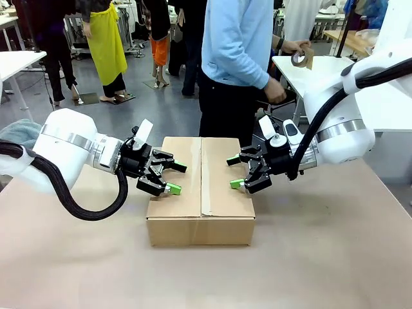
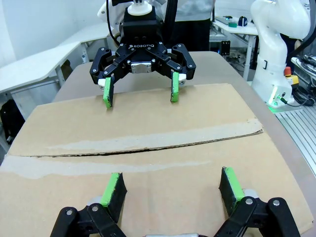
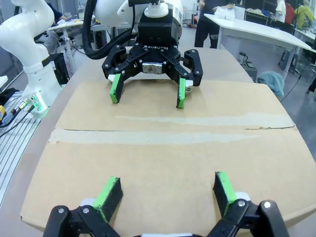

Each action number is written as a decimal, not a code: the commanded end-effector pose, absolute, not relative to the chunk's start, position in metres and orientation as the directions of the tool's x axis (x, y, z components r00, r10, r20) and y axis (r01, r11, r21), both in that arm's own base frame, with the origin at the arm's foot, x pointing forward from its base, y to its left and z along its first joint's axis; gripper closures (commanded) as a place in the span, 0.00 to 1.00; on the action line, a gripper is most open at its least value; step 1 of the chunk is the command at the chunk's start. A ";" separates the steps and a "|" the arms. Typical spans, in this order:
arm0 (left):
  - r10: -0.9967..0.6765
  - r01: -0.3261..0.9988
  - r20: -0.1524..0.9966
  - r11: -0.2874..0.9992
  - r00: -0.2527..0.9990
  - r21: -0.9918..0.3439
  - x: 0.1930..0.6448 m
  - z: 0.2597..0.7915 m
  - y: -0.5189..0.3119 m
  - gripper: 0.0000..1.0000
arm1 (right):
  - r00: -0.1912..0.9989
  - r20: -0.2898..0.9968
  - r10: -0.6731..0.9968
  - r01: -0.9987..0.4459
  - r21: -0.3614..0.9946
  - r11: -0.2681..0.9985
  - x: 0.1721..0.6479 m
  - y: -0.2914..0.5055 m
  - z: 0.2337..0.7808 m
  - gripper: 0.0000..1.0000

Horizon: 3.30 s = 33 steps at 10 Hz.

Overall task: Pack the gift set into the box.
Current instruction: Press and hold the closed box until the human finishes sealing it.

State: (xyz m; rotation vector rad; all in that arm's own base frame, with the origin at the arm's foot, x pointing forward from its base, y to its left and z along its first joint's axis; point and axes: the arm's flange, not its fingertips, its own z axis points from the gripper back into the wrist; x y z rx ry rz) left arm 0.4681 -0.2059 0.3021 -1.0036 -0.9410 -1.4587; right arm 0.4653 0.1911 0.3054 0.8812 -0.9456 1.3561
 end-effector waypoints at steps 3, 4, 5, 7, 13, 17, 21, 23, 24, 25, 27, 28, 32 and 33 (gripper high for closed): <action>-0.322 0.993 0.944 -0.112 -0.078 0.043 0.466 0.299 -0.205 0.00 | -0.020 0.921 0.389 -0.999 -0.035 0.031 0.463 0.191 0.303 0.00; -0.322 0.993 0.944 -0.112 -0.078 0.043 0.466 0.299 -0.205 0.00 | -0.020 0.921 0.389 -0.999 -0.035 0.031 0.463 0.191 0.303 0.00; -0.322 0.993 0.944 -0.112 -0.078 0.043 0.466 0.299 -0.205 0.00 | -0.020 0.921 0.389 -0.999 -0.035 0.031 0.463 0.191 0.303 0.00; -0.322 0.993 0.944 -0.112 -0.078 0.043 0.466 0.299 -0.205 0.00 | -0.020 0.921 0.389 -0.999 -0.035 0.031 0.463 0.191 0.303 0.00; -0.322 0.993 0.944 -0.112 -0.078 0.043 0.466 0.299 -0.205 0.00 | -0.020 0.921 0.389 -0.999 -0.035 0.031 0.463 0.191 0.303 0.00; -0.322 0.993 0.944 -0.112 -0.078 0.043 0.466 0.299 -0.205 0.00 | -0.020 0.921 0.389 -0.999 -0.035 0.031 0.463 0.191 0.303 0.00; -0.322 0.993 0.944 -0.112 -0.078 0.043 0.466 0.299 -0.205 0.00 | -0.020 0.921 0.389 -0.999 -0.035 0.031 0.463 0.191 0.303 0.00; -0.322 0.993 0.944 -0.112 -0.078 0.043 0.466 0.299 -0.205 0.00 | -0.020 0.921 0.389 -0.999 -0.035 0.031 0.463 0.191 0.303 0.00; -0.322 0.993 0.944 -0.112 -0.078 0.043 0.466 0.299 -0.205 0.00 | -0.020 0.921 0.389 -0.999 -0.035 0.031 0.463 0.191 0.303 0.00; -0.322 0.993 0.944 -0.112 -0.078 0.043 0.466 0.299 -0.205 0.00 | -0.020 0.921 0.389 -0.999 -0.035 0.031 0.463 0.191 0.303 0.00; -0.322 0.993 0.944 -0.112 -0.078 0.043 0.466 0.299 -0.205 0.00 | -0.020 0.921 0.389 -0.999 -0.035 0.031 0.463 0.191 0.303 0.00; -0.322 0.993 0.944 -0.112 -0.078 0.043 0.466 0.299 -0.205 0.00 | -0.020 0.921 0.389 -0.999 -0.035 0.031 0.463 0.191 0.303 0.00; -0.322 0.993 0.944 -0.112 -0.078 0.043 0.466 0.299 -0.205 0.00 | -0.020 0.921 0.389 -0.999 -0.035 0.031 0.463 0.191 0.303 0.00; -0.322 0.993 0.944 -0.112 -0.078 0.043 0.466 0.299 -0.205 0.00 | -0.020 0.921 0.389 -0.999 -0.035 0.031 0.463 0.191 0.303 0.00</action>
